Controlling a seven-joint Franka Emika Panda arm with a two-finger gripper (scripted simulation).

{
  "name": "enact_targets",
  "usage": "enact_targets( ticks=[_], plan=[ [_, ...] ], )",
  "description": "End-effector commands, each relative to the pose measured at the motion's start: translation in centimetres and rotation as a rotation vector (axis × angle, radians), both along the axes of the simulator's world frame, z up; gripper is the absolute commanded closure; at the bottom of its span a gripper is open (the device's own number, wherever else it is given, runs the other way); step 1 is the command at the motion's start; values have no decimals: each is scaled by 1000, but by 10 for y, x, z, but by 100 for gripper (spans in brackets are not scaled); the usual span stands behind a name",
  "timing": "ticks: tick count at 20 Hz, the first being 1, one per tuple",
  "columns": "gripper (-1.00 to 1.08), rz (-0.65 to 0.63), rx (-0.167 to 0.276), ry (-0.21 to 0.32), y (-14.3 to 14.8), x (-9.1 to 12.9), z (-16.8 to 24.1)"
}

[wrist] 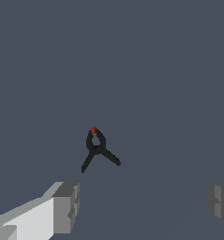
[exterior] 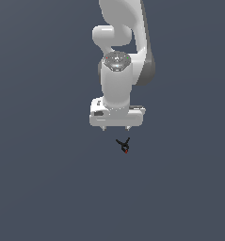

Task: Pick up the object and move it to a goal position.

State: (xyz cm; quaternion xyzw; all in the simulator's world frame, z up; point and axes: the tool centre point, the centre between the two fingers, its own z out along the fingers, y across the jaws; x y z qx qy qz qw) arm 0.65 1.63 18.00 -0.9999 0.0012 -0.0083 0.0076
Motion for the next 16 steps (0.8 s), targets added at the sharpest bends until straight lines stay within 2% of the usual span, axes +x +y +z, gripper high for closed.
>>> enact_targets(
  ticks=[1,10,16],
  plan=[
    [-92,0,0,0,0,0,0],
    [-92,-10,28,-8,6,3,-7],
    [-92,-7,28,-8,6,3,-8]
  ],
)
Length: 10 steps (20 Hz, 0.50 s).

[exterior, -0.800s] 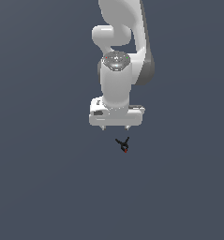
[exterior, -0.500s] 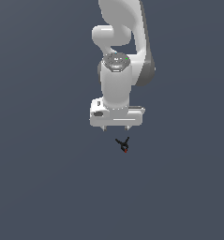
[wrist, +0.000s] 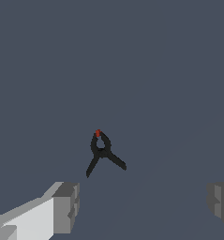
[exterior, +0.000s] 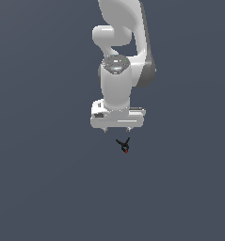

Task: Pick up the object and move it to a goal position.

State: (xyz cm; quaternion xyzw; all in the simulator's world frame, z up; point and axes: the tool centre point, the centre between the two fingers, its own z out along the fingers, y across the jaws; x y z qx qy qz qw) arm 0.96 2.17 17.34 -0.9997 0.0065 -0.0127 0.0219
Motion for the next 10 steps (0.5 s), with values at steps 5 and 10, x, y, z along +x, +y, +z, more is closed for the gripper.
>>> enact_targets(
  ticks=[5,10],
  plan=[
    [-92,39,-11,5,8,0,-21],
    [-92,110,-29,12,23,-2,-57]
  ],
)
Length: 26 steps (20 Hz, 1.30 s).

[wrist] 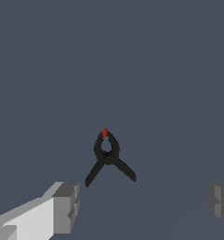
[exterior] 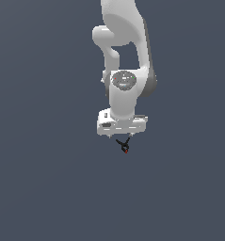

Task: Pick up the object and move it to a goal position.

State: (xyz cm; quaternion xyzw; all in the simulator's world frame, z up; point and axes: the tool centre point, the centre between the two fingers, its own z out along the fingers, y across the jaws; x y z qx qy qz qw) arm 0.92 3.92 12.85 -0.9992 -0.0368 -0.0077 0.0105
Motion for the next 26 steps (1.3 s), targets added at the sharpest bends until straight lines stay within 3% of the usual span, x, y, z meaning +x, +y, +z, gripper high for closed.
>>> enact_targets(
  ticks=[1,10,17,26],
  plan=[
    [-92,41,-9,5,9,-2,-21],
    [-92,126,-22,13,27,-8,-63],
    [-92,125,-22,15,27,-9,-69],
    [-92,129,-22,13,28,-10,-108]
  ],
)
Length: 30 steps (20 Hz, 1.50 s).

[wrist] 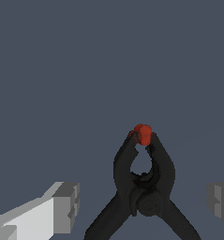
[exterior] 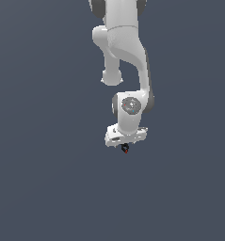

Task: Pick up the object and move it to a goal position.

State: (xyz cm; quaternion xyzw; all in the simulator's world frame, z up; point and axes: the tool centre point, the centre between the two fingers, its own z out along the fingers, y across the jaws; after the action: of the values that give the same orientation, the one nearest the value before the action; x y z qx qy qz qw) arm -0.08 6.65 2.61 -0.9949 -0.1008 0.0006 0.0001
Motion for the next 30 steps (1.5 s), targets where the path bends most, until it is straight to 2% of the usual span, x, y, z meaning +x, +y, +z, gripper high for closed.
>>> enact_targets(
  ticks=[1,5,6,20,25,30],
  plan=[
    [-92,1,0,-1,0,0,-9],
    [-92,1,0,-1,0,1,-13],
    [108,1,0,-1,0,1,-13],
    [108,1,0,-1,-3,1,-8],
    [108,1,0,-1,-18,-1,8],
    [108,1,0,-1,-45,-5,37]
  ],
)
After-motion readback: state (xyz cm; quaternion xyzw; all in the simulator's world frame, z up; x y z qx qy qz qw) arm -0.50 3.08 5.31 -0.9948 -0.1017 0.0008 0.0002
